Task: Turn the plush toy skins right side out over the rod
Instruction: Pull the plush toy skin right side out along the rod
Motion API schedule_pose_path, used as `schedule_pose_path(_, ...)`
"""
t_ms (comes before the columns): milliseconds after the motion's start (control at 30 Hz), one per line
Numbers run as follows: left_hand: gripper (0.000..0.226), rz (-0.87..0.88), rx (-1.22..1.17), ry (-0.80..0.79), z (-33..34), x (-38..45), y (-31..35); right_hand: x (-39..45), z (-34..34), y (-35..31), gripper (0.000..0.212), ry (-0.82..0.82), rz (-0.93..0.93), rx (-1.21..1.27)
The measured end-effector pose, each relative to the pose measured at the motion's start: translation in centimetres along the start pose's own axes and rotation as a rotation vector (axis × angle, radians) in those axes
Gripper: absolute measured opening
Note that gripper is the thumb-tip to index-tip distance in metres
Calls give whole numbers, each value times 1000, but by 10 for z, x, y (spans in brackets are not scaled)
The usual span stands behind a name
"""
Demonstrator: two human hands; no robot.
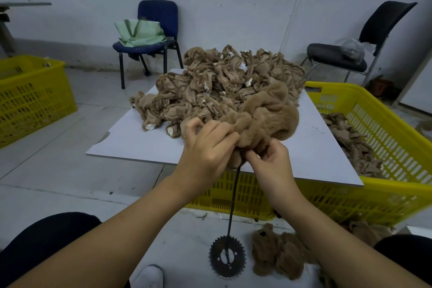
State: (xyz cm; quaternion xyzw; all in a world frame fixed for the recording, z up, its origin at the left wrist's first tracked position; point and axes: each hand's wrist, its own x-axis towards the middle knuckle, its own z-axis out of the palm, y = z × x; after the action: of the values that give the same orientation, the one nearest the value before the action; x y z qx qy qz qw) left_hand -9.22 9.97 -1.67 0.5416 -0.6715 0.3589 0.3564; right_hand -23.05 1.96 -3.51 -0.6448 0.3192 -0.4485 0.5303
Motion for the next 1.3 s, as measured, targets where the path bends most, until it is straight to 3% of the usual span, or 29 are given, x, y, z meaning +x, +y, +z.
schedule_pose_path(300,7,226,20,151,0,-9,1,-11,-1,-1,15,2,-132,24)
schedule_pose_path(400,7,379,-65,86,6,-11,1,-14,-4,5,22,-3,-115,-4)
schedule_pose_path(500,6,426,-141,-84,10,-12,0,-15,-4,12,28,-7,-54,-12)
schedule_pose_path(600,12,275,-163,-185,9,-14,1,-16,-2,22,17,8,47,-2)
schedule_pose_path(733,39,-340,-340,-262,6,-9,6,-22,4,31,14,-24,180,33)
schedule_pose_path(833,39,-556,-498,-455,10,-7,7,-20,4,30,18,-51,245,46)
schedule_pose_path(933,33,-738,-645,-371,13,-8,16,-16,-2,24,24,-117,386,-20)
schedule_pose_path(1000,37,-720,-619,-284,13,-8,22,-16,-7,22,26,-52,417,-7)
schedule_pose_path(1033,38,-664,-593,-239,13,-9,24,-17,-9,20,24,65,402,-3)
schedule_pose_path(1100,38,-577,-559,-162,10,-8,26,-19,-14,15,16,328,242,-39)
schedule_pose_path(1133,38,-550,-544,-147,9,-7,26,-18,-15,11,11,363,120,-66)
schedule_pose_path(1200,37,-515,-519,-136,8,-8,27,-17,-14,3,7,215,-43,-98)
schedule_pose_path(1300,30,-514,-521,-91,6,-11,33,-18,-10,-4,29,-78,-6,-91)
